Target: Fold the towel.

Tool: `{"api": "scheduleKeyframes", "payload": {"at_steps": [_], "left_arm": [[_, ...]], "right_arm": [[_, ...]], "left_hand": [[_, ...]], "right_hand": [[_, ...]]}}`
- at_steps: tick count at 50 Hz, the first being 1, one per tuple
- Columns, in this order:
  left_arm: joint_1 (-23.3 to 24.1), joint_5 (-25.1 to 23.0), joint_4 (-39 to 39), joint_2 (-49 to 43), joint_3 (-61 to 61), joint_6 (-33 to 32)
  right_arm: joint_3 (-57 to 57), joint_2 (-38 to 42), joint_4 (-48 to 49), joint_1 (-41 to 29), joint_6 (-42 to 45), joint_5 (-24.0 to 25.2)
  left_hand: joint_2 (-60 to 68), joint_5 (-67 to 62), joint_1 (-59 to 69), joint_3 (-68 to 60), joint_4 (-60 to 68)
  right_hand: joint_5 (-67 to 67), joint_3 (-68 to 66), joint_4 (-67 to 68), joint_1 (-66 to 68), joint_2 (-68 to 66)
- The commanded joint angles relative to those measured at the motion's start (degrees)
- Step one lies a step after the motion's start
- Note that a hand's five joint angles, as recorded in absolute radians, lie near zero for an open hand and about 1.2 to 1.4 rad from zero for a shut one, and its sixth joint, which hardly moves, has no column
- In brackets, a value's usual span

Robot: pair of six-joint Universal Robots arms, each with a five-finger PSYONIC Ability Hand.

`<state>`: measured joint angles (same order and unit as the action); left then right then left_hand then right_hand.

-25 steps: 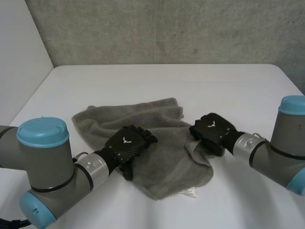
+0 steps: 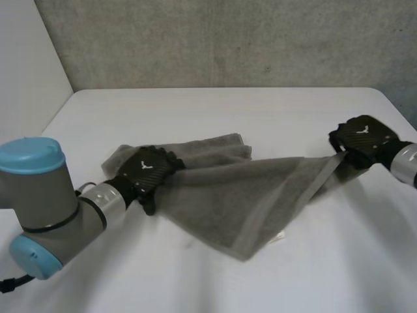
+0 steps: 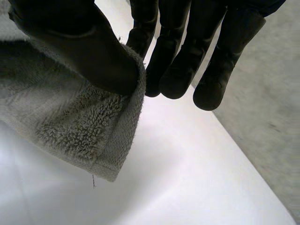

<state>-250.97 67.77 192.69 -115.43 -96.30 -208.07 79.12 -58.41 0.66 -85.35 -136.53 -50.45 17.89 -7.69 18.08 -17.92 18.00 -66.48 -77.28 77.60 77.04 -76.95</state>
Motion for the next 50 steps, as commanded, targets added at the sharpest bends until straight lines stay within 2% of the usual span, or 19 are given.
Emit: {"api": "scheduleKeyframes", "payload": {"at_steps": [1, 5, 7, 12, 22, 45, 50], "left_arm": [[-5.5, -0.8, 0.0, -2.0, 1.7, -4.7], [-8.7, -3.3, -0.7, -3.5, 3.4, -4.8], [-11.7, -6.5, -1.2, -4.6, 4.9, -4.9], [-14.5, -9.4, -1.2, -6.9, 7.9, -4.9], [-16.3, -9.4, -2.0, -12.6, 14.0, -5.0], [-16.2, -9.0, -2.7, -20.2, 23.2, -5.3], [-16.2, -8.8, -3.8, -21.8, 24.5, -7.7]], "right_arm": [[-2.3, 1.1, -0.2, 3.1, 0.1, 0.1], [-2.4, 1.5, 0.0, 3.1, 0.2, 0.0], [-2.4, 1.6, 0.1, 3.1, 0.2, 0.0], [-2.3, 1.8, 0.0, 3.1, 0.2, 0.0], [-1.8, 1.8, 0.0, 2.7, 0.2, -0.1], [-1.2, 1.9, -0.1, 2.5, 0.2, -0.2], [-1.2, 1.8, -0.1, 2.5, 0.2, -0.4]], "left_hand": [[2.2, -2.5, 2.1, -2.2, 2.1], [2.6, -2.8, 2.4, -2.6, 2.5], [3.3, -3.5, 3.1, -3.2, 3.1], [8.3, -8.5, 8.1, -8.3, 8.2], [21.4, -21.6, 21.2, -21.4, 21.3], [22.1, -22.3, 21.9, -22.1, 22.0], [23.4, -23.6, 23.3, -23.4, 23.3]], "right_hand": [[-3.5, -2.7, 2.4, 3.0, -3.0], [-3.5, -2.7, 2.4, 3.0, -3.0], [-3.5, -2.7, 2.4, 3.0, -3.0], [-3.5, -2.7, 2.4, 3.0, -3.0], [-3.5, -2.7, 2.4, 3.0, -3.0], [-3.5, -2.7, 2.4, 3.0, -3.0], [-3.5, -2.7, 2.4, 3.0, -3.0]]}}
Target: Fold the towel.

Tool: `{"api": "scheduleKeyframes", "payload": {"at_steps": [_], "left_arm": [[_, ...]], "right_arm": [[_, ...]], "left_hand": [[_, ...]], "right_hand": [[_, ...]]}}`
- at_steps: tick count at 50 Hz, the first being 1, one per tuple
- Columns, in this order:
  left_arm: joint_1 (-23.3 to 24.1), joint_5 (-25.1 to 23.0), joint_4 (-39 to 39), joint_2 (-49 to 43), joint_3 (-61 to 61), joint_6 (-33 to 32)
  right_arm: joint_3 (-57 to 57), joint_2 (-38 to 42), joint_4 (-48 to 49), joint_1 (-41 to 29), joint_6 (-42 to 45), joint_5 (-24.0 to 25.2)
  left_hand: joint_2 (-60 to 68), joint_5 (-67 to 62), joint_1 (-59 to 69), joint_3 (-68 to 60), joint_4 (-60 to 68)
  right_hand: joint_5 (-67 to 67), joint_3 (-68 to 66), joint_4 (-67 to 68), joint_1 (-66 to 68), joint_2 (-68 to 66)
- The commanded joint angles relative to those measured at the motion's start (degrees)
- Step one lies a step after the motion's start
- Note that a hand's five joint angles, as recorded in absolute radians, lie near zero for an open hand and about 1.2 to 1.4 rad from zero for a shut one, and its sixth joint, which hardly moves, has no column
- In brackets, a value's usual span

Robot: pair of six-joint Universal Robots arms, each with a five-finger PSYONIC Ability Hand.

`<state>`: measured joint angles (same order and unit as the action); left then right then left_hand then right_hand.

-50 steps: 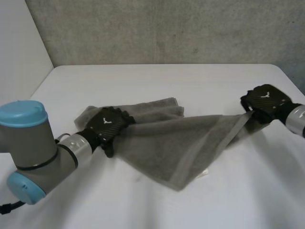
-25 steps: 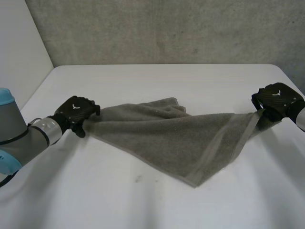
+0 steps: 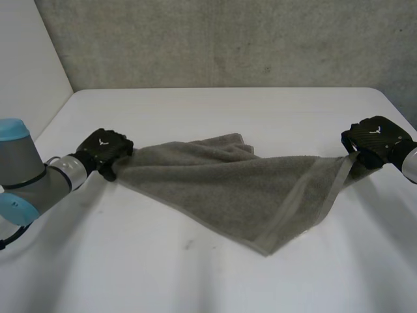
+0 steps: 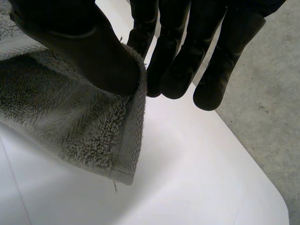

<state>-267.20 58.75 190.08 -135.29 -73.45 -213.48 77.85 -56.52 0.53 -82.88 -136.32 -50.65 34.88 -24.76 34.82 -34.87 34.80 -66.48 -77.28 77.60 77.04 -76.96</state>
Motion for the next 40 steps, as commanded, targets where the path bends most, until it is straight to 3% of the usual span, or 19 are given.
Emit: {"api": "scheduleKeyframes", "payload": {"at_steps": [1, 5, 7, 8, 9, 16, 21, 27, 35, 38, 40], "left_arm": [[0.0, 0.4, -1.5, -2.3, 2.0, -3.4], [0.0, 0.6, -2.4, -2.8, 2.6, -5.5], [0.1, 0.5, -3.0, -2.9, 2.7, -6.1], [0.1, 0.5, -3.0, -2.9, 2.7, -6.1], [0.1, 0.6, -3.2, -2.8, 2.6, -6.1], [0.5, 1.0, -5.3, 1.5, 1.2, -5.3], [1.1, 0.5, -6.3, 11.7, -4.8, -3.6], [1.6, 0.0, -6.4, 21.4, -10.4, -1.1], [1.0, 0.0, -7.3, 42.1, -17.0, 8.0], [0.9, 0.1, -8.1, 45.4, -17.2, 10.1], [0.5, 0.0, -11.8, 51.3, -17.3, 13.5]], "right_arm": [[0.0, 0.0, 0.0, 0.0, 0.0, -0.2], [0.0, 0.0, 0.1, -0.1, 0.0, -0.2], [0.0, 0.0, 0.1, -0.1, -0.2, -0.4], [0.0, 0.0, 0.1, -0.1, -0.2, -0.4], [0.0, 0.2, 0.1, -0.1, -0.3, -0.7], [-0.7, 0.4, -0.5, -0.5, -1.0, -2.4], [-2.7, -0.2, -2.9, -1.3, -3.6, -6.0], [-5.6, -1.7, -8.1, -1.2, -7.6, -6.0], [-11.3, -8.3, -21.2, -1.1, -11.8, -5.3], [-11.9, -9.8, -23.2, -1.1, -11.9, -5.4], [-13.4, -12.6, -27.4, -1.1, -12.0, -5.4]], "left_hand": [[10.1, -10.2, 10.2, -10.1, 10.2], [22.1, -22.2, 22.2, -22.1, 22.2], [35.2, -35.3, 35.2, -35.2, 35.2], [35.2, -35.3, 35.3, -35.2, 35.3], [45.0, -45.1, 45.1, -45.0, 45.1], [45.1, -45.2, 45.2, -45.1, 45.2], [45.1, -45.2, 45.2, -45.1, 45.2], [45.1, -45.2, 45.2, -45.1, 45.2], [45.1, -45.2, 45.2, -45.1, 45.2], [45.1, -45.2, 45.2, -45.1, 45.2], [45.1, -45.2, 45.2, -45.1, 45.2]], "right_hand": [[-3.5, -2.7, 2.4, 3.0, -3.0], [-3.5, -2.7, 2.4, 3.0, -3.0], [-3.5, -2.7, 2.4, 3.0, -3.0], [-3.5, -2.7, 2.4, 3.0, -3.0], [-3.5, -2.7, 2.4, 3.0, -3.0], [-3.5, -2.7, 2.4, 3.0, -3.0], [-3.5, -2.7, 2.4, 3.0, -3.0], [-3.5, -2.7, 2.4, 3.0, -3.0], [-3.5, -2.7, 2.4, 3.0, -3.0], [-3.5, -2.7, 2.4, 3.0, -3.0], [-3.5, -2.7, 2.4, 3.0, -3.0]]}}
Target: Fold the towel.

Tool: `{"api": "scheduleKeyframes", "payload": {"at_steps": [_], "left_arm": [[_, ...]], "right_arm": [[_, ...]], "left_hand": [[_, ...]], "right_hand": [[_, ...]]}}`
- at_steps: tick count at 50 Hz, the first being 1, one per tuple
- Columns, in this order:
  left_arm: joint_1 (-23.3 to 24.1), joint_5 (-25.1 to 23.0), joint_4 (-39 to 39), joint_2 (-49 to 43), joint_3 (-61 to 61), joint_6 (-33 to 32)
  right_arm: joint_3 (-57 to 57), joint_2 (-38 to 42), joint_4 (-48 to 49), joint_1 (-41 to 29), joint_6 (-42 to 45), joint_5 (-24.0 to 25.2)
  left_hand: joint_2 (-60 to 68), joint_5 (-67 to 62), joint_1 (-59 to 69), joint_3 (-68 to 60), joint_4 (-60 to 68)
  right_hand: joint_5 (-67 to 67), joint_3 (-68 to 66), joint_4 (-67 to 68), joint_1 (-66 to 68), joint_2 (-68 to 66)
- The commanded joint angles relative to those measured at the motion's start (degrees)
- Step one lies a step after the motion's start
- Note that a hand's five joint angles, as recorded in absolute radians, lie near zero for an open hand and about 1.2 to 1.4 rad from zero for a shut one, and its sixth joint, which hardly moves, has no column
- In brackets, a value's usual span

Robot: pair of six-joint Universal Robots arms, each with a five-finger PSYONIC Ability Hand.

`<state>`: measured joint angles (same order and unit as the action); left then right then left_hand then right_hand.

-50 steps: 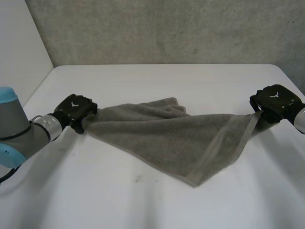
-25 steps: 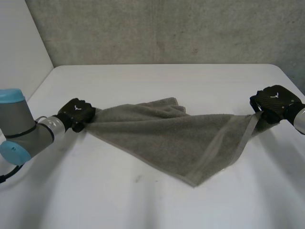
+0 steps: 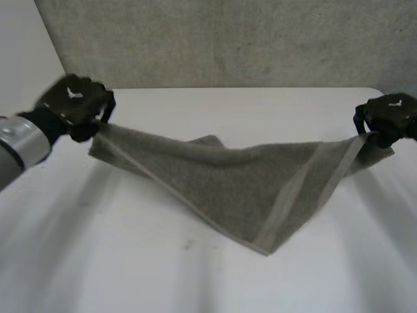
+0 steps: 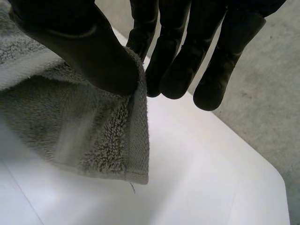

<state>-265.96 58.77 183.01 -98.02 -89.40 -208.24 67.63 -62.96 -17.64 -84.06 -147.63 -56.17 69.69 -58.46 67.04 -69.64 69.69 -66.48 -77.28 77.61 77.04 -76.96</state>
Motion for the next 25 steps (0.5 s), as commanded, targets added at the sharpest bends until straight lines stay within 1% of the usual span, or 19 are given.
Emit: {"api": "scheduleKeyframes", "payload": {"at_steps": [1, 3, 4, 6, 10, 11, 12, 14, 15, 17, 18, 20, 21, 24, 25], "left_arm": [[-0.8, -0.1, -4.8, 14.1, -1.4, 8.3], [-1.4, -0.2, -9.7, 18.7, -1.4, 9.6], [-1.4, -0.2, -9.7, 18.7, -1.4, 9.6], [-1.0, -0.2, -13.2, 20.7, -1.9, 9.5], [-0.6, -0.2, -14.5, 21.0, -3.8, 9.5], [-0.5, -0.2, -14.3, 20.8, -5.2, 9.4], [-0.5, -0.1, -14.3, 20.8, -5.2, 9.4], [0.1, -0.2, -13.7, 19.3, -8.1, 9.3], [0.1, -0.1, -13.7, 19.3, -8.1, 9.3], [0.9, 0.0, -12.2, 14.7, -8.9, 8.6], [0.9, 0.0, -12.1, 14.7, -8.9, 8.6], [2.2, 0.5, -10.3, 9.8, -8.7, 8.3], [2.2, 0.5, -10.3, 9.8, -8.7, 8.3], [3.9, 1.3, -8.4, 3.2, -7.6, 7.8], [3.9, 1.3, -8.4, 3.2, -7.6, 7.8]], "right_arm": [[-3.2, -6.2, -9.3, 0.1, -0.7, 0.1], [-5.7, -8.3, -12.8, 0.3, -1.2, 0.2], [-5.7, -8.3, -12.8, 0.3, -1.2, 0.2], [-9.1, -8.5, -14.3, 0.4, -2.0, 0.1], [-13.0, -5.6, -14.4, 0.1, -2.9, -0.2], [-14.9, -2.8, -14.4, 0.0, -3.3, -0.6], [-14.9, -2.8, -14.4, -0.1, -3.3, -0.6], [-19.1, 2.8, -14.4, -0.7, -3.4, -1.2], [-19.1, 2.8, -14.4, -0.7, -3.4, -1.2], [-23.7, 9.1, -14.2, -2.7, -3.5, -3.0], [-23.7, 9.1, -14.2, -2.7, -3.4, -3.0], [-29.1, 15.7, -13.3, -5.7, -3.1, -6.3], [-29.1, 15.8, -13.3, -5.8, -3.1, -6.3], [-39.5, 25.9, -11.5, -8.2, -3.3, -11.9], [-39.5, 26.0, -11.5, -8.2, -3.3, -11.9]], "left_hand": [[10.3, -11.5, 13.0, -10.4, 10.3], [10.3, -11.5, 13.0, -10.4, 10.3], [10.3, -11.5, 13.0, -10.4, 10.3], [10.3, -11.5, 13.0, -10.4, 10.3], [10.3, -11.5, 13.0, -10.4, 10.3], [10.3, -11.5, 13.0, -10.4, 10.3], [10.3, -11.5, 13.0, -10.4, 10.3], [10.3, -11.5, 13.0, -10.4, 10.3], [10.3, -11.5, 13.0, -10.4, 10.3], [10.3, -11.5, 13.0, -10.4, 10.3], [10.3, -11.5, 13.0, -10.4, 10.3], [10.3, -11.5, 13.0, -10.4, 10.3], [10.3, -11.5, 13.0, -10.4, 10.3], [10.3, -11.5, 13.0, -10.4, 10.3], [10.3, -11.5, 13.0, -10.4, 10.3]], "right_hand": [[-3.5, -2.7, 2.4, 3.0, -3.0], [-3.5, -2.7, 2.4, 3.0, -3.0], [-3.5, -2.7, 2.4, 3.0, -3.0], [-3.5, -2.7, 2.4, 3.0, -3.0], [-3.5, -2.7, 2.4, 3.0, -3.0], [-3.5, -2.7, 2.4, 3.0, -3.0], [-3.5, -2.7, 2.4, 3.0, -3.0], [-3.5, -2.7, 2.4, 3.0, -3.0], [-3.5, -2.7, 2.4, 3.0, -3.0], [-3.5, -2.7, 2.4, 3.0, -3.0], [-3.5, -2.7, 2.4, 3.0, -3.0], [-3.5, -2.7, 2.4, 3.0, -3.0], [-3.5, -2.7, 2.4, 3.0, -3.0], [-3.5, -2.7, 2.4, 3.0, -3.0], [-3.5, -2.7, 2.4, 3.0, -3.0]]}}
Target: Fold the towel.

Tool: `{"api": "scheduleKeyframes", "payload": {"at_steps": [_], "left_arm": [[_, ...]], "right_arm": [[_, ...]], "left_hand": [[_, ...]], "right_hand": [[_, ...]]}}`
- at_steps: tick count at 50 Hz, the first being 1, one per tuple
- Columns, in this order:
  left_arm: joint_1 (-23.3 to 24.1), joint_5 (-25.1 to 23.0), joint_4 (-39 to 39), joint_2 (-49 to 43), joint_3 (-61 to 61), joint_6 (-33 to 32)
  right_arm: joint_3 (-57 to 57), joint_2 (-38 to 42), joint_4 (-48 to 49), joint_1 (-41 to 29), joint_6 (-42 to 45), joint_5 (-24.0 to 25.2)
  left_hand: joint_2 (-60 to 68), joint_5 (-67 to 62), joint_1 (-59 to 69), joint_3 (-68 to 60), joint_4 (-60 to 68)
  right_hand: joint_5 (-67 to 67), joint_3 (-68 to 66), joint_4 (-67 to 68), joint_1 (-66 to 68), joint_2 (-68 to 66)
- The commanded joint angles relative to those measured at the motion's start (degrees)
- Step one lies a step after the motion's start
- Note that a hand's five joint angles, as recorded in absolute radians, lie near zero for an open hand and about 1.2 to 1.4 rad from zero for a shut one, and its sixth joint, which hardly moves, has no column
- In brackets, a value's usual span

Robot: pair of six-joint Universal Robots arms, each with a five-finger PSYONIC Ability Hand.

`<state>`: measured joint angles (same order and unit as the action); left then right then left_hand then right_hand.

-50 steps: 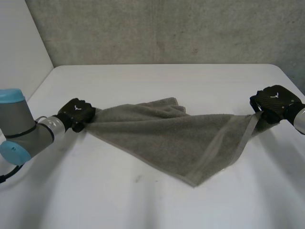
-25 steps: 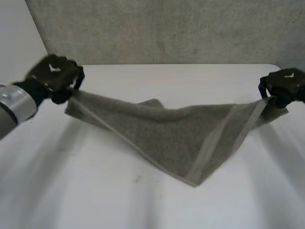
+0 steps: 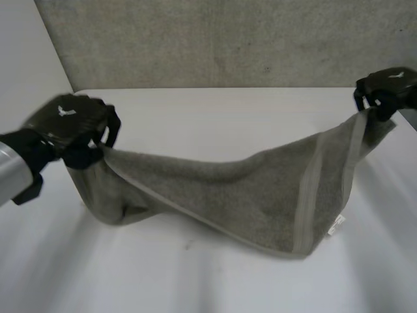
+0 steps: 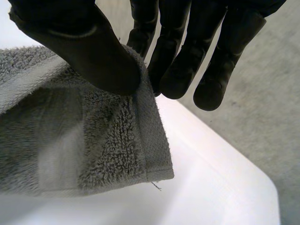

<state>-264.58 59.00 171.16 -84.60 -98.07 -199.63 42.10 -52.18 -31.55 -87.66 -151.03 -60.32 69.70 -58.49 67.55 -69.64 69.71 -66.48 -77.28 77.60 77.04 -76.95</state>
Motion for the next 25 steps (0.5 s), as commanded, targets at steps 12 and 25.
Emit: {"api": "scheduleKeyframes", "payload": {"at_steps": [12, 25], "left_arm": [[5.7, 8.1, 7.9, -20.9, 3.2, -0.9], [6.0, 9.8, 9.5, -21.0, 3.3, -1.0]], "right_arm": [[-25.6, 25.6, 10.2, -9.4, 0.2, -18.8], [-7.4, 8.2, 6.3, -9.8, -0.1, -15.2]], "left_hand": [[10.3, -11.5, 12.5, -10.4, 10.3], [10.3, -11.5, 12.5, -10.4, 10.3]], "right_hand": [[66.5, 67.3, -67.6, -67.0, 67.0], [66.5, 67.3, -67.6, -67.0, 67.0]]}}
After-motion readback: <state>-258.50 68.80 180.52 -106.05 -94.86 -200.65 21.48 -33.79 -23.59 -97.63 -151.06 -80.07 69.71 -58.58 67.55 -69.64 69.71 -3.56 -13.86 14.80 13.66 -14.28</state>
